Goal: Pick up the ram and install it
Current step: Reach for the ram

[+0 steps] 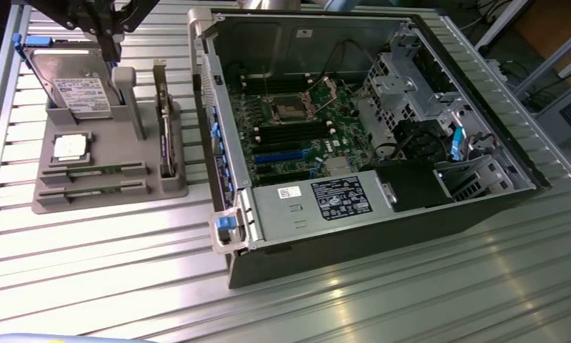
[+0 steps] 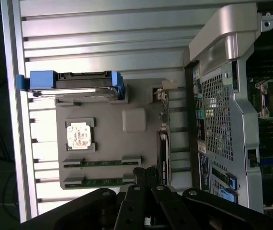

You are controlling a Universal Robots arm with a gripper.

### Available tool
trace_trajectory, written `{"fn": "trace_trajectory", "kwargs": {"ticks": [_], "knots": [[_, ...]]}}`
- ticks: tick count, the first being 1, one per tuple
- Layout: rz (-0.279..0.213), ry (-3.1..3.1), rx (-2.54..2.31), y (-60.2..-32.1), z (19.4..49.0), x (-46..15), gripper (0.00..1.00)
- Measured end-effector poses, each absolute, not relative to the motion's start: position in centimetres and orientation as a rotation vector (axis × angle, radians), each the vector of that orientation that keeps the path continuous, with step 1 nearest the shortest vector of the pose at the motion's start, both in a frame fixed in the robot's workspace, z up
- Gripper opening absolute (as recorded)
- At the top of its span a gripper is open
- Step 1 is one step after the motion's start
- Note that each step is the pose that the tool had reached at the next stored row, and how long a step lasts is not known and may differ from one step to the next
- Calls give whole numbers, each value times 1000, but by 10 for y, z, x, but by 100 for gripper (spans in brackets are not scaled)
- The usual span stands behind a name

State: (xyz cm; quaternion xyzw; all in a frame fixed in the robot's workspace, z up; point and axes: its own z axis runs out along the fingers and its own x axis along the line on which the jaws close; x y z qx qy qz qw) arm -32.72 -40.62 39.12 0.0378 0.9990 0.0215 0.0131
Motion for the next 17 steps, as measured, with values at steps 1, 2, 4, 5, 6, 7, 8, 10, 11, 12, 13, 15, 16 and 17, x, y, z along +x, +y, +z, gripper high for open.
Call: {"fn": "trace_trajectory", "kwargs": {"ticks": [1, 2, 4, 5, 6, 7, 8, 10, 11, 12, 13, 15, 16, 17], "knots": [[67, 3112, 118, -407, 391, -327, 10], [67, 3113, 118, -407, 391, -327, 10], [66, 3112, 118, -408, 391, -327, 10], [66, 3113, 118, -408, 391, -327, 10], [66, 3113, 118, -409, 391, -327, 10], [66, 3113, 118, -409, 391, -327, 10], [66, 3112, 118, -410, 391, -327, 10], [66, 3112, 118, -410, 391, -327, 10], [66, 3113, 118, -410, 391, -327, 10], [66, 3113, 118, -410, 391, -327, 10], [66, 3112, 118, -411, 391, -327, 10], [66, 3112, 118, -411, 391, -327, 10], [66, 3113, 118, -412, 391, -327, 10], [66, 3113, 118, -412, 391, -327, 10]]}}
